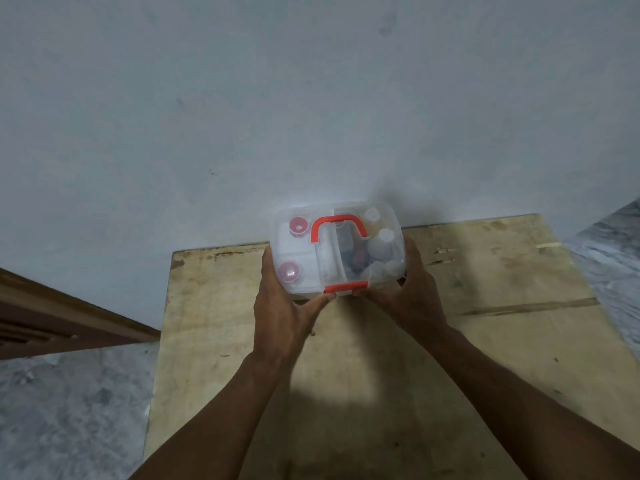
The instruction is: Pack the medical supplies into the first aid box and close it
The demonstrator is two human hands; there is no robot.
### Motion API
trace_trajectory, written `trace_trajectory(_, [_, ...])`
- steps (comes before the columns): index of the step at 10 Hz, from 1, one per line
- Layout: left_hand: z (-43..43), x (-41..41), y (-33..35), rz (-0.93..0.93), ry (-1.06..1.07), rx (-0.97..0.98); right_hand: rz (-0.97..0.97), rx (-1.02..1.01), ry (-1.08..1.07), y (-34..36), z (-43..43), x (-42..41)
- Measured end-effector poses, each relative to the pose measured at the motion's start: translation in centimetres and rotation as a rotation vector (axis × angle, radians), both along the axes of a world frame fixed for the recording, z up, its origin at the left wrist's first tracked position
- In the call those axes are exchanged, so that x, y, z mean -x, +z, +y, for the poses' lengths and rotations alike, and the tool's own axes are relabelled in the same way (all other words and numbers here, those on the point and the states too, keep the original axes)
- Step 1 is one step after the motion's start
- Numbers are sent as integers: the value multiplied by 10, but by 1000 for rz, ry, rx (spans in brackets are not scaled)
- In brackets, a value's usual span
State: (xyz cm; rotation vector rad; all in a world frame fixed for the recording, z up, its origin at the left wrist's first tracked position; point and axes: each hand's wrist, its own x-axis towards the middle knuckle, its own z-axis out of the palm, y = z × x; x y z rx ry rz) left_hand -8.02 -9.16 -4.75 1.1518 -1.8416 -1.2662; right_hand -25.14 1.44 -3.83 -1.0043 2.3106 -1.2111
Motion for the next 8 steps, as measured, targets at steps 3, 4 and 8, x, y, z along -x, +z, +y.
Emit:
trace_trajectory(3, [0,1,2,-28,0,-52,-21,25,58,14,0,0])
trace_trajectory(4, [2,-2,3,-5,-31,-60,-15,36,112,16,0,-1])
trace_trajectory(8, [83,-67,58,-156,86,126,123,-158,-6,52,69,0])
